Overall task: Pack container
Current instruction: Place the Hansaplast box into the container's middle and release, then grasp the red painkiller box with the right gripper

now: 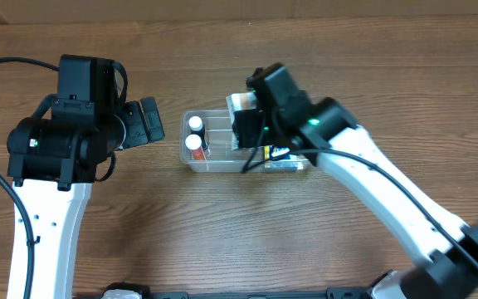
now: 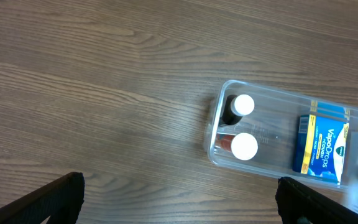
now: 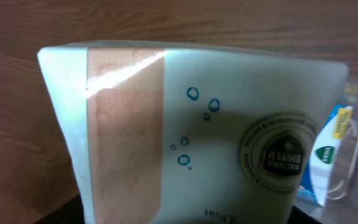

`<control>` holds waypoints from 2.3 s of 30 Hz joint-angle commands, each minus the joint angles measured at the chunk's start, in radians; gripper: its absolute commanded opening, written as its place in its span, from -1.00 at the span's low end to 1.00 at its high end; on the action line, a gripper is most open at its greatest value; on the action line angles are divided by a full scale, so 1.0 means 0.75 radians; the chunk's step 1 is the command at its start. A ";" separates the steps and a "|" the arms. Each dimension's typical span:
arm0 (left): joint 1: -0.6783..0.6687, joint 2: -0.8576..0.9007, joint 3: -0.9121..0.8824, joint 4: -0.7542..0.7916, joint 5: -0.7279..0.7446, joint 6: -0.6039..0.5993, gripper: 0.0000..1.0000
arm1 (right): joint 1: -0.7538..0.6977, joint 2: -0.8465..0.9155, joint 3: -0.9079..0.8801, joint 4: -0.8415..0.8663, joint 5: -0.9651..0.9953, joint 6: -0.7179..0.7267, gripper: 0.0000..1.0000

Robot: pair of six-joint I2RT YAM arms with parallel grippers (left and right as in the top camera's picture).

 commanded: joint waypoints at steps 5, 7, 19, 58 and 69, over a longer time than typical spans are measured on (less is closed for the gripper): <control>0.008 0.011 0.006 0.002 0.006 0.031 1.00 | 0.011 0.268 0.028 0.042 0.018 0.107 0.22; 0.008 0.011 0.006 0.002 0.006 0.031 1.00 | 0.011 0.290 0.028 0.050 0.018 0.107 0.22; 0.008 0.011 0.006 0.002 0.002 0.031 1.00 | 0.008 0.346 0.028 0.014 0.018 0.107 1.00; 0.008 0.099 0.005 0.002 -0.018 0.031 1.00 | -1.118 -0.067 -0.779 0.086 0.170 -0.172 1.00; 0.008 0.099 0.005 0.001 -0.018 0.031 1.00 | -1.118 0.105 -0.775 0.134 0.121 -0.179 0.46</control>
